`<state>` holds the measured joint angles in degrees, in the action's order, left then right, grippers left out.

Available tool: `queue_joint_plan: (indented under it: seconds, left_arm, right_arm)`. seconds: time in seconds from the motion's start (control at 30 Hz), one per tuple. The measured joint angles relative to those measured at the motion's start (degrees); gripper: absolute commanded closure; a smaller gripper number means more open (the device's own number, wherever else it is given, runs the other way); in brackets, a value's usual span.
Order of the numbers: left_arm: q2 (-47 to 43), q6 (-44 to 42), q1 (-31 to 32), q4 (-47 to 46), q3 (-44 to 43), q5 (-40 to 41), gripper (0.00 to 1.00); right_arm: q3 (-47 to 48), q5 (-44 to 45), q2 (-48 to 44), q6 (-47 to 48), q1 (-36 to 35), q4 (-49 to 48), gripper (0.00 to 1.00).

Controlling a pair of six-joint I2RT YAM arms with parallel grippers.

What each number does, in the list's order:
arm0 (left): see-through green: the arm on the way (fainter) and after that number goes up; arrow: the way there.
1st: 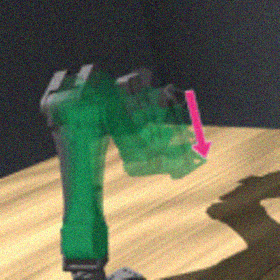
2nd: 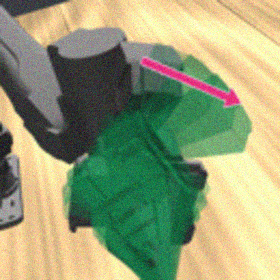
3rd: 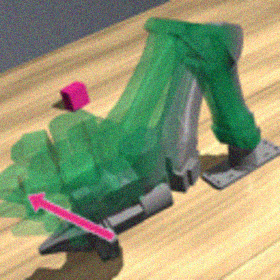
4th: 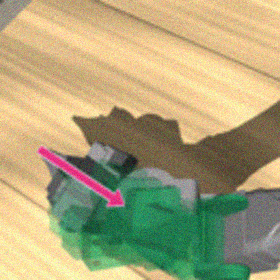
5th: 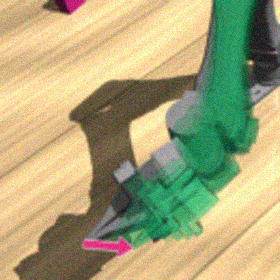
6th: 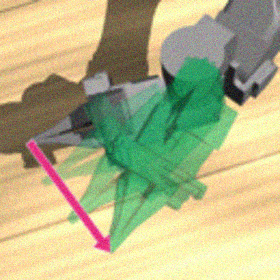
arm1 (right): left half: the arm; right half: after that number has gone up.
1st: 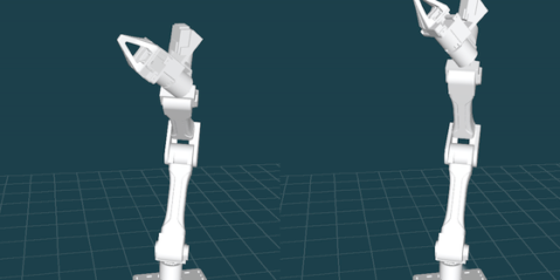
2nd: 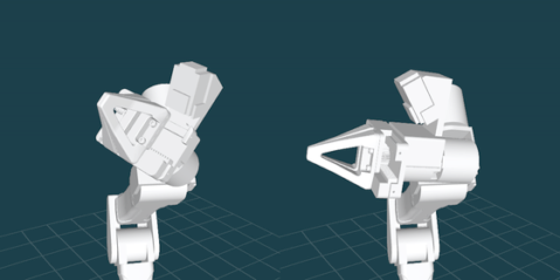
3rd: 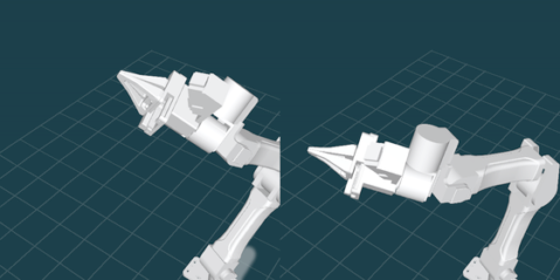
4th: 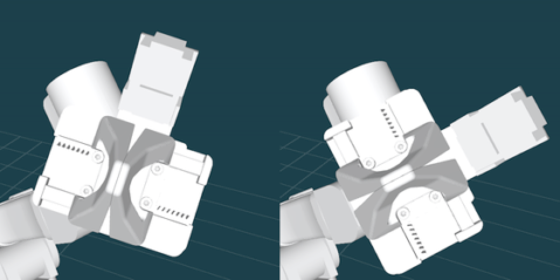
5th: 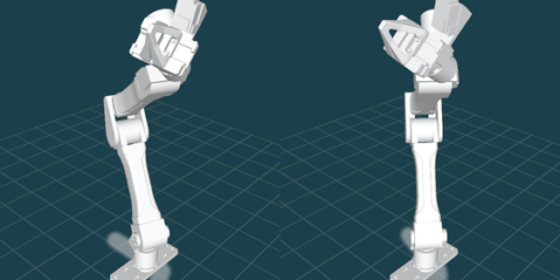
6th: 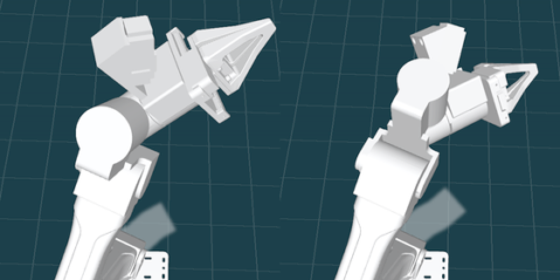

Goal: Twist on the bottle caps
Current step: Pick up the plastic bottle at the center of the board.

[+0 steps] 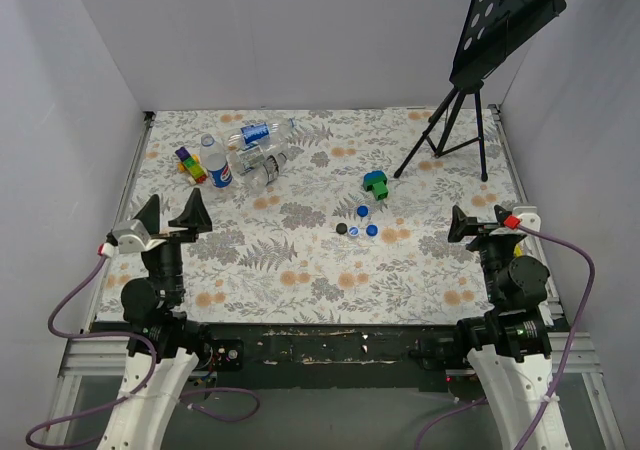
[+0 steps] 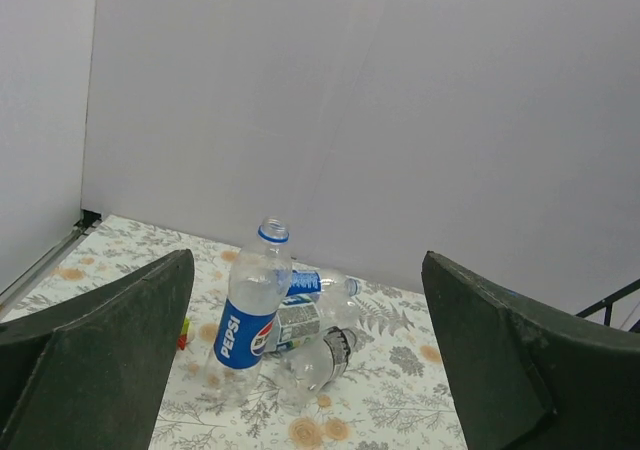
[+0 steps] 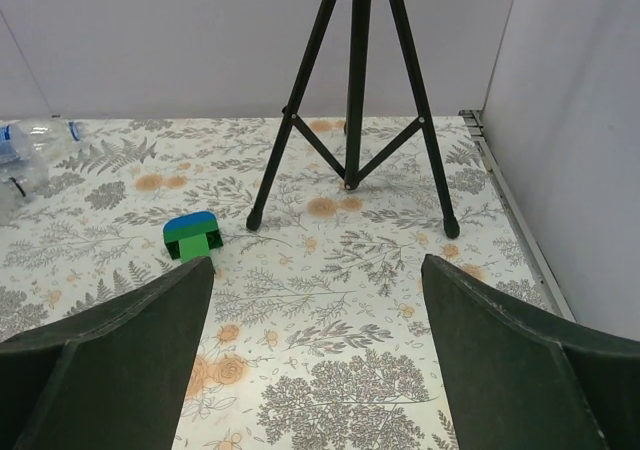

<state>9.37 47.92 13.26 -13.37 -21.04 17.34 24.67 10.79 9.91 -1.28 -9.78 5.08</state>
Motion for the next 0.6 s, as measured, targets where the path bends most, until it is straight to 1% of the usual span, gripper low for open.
queue_joint_plan:
  seconds: [0.17,0.33,0.43,0.6]
  left_arm:
    - [3.15,0.04,0.00,0.09,0.00,-1.27,0.02]
    - [9.01,1.95,0.00,0.44,0.00,-0.59,0.02]
    - [15.10,5.31,0.00,2.19,-0.48,1.77,0.02]
    - [30.82,11.89,-0.33,5.70,-4.13,5.38,0.02]
  right_arm:
    - [-0.02,0.13,-0.37,-0.72,0.00,-0.04,0.07]
    - [-0.68,-1.18,-2.84,-1.95,-0.13,-2.34,0.07]
    - [-1.68,-2.89,-4.35,-2.23,-0.85,-3.85,0.06]
    - [-2.25,-3.89,-6.58,-1.66,-2.99,-4.42,0.06]
